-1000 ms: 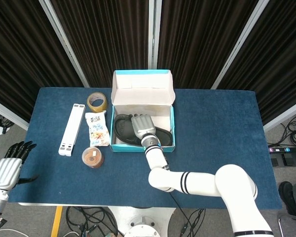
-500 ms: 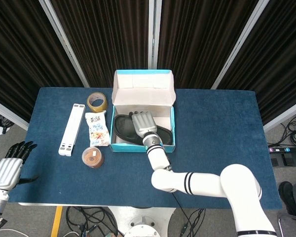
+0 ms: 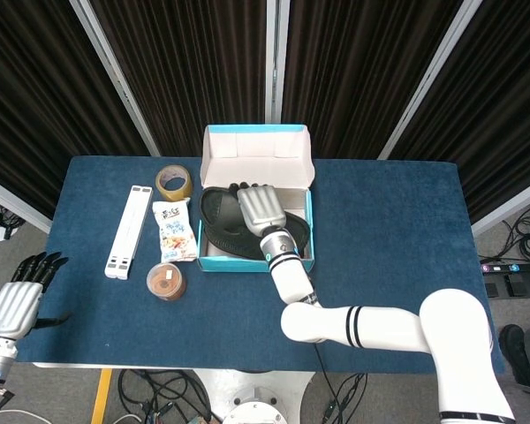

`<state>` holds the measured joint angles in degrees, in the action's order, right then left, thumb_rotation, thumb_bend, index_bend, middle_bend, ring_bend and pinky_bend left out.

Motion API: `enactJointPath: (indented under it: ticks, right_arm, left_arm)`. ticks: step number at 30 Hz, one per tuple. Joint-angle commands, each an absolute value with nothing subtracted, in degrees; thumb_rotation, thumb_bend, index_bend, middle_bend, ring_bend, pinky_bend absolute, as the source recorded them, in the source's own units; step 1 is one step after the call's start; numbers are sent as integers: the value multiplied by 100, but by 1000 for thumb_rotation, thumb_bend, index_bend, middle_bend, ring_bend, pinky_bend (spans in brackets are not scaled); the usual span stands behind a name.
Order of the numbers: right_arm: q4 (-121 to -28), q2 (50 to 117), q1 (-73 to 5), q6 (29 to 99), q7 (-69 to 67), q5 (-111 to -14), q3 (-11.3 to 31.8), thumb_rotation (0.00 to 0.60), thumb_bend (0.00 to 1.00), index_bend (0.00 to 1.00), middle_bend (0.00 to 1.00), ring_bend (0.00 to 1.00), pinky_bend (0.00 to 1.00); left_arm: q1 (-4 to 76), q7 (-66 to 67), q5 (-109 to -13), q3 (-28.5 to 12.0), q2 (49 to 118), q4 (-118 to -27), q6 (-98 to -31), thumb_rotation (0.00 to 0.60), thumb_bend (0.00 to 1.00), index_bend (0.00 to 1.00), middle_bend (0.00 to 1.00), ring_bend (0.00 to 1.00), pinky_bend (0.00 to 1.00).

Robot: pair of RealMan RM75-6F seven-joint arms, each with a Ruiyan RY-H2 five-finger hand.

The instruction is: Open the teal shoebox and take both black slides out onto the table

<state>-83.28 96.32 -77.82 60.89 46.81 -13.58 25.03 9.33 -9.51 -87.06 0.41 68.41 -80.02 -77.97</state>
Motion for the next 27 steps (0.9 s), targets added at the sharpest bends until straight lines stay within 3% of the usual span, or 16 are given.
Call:
enactJointPath:
  ticks: [1, 14, 27]
  right_arm:
    - [-8739, 9305, -7663, 6314, 4606, -1538, 2636, 600, 398, 438, 550, 512, 692]
    - [-9661, 8033, -6998, 6983, 4732, -1410, 2555, 600, 400, 440, 550, 512, 692]
    - [-8997, 7539, -5889, 6425, 3801, -1502, 2068, 600, 399, 440, 550, 512, 692]
  left_arm:
    - [938, -937, -8716, 39, 6838, -8014, -7805, 600, 118, 110, 61, 0, 64]
    - [993, -892, -8783, 44, 6834, -8081, -7789, 600, 119, 110, 61, 0, 64]
    - [1026, -821, -8872, 77, 6799, -8160, -7810, 600, 119, 110, 60, 0, 64]
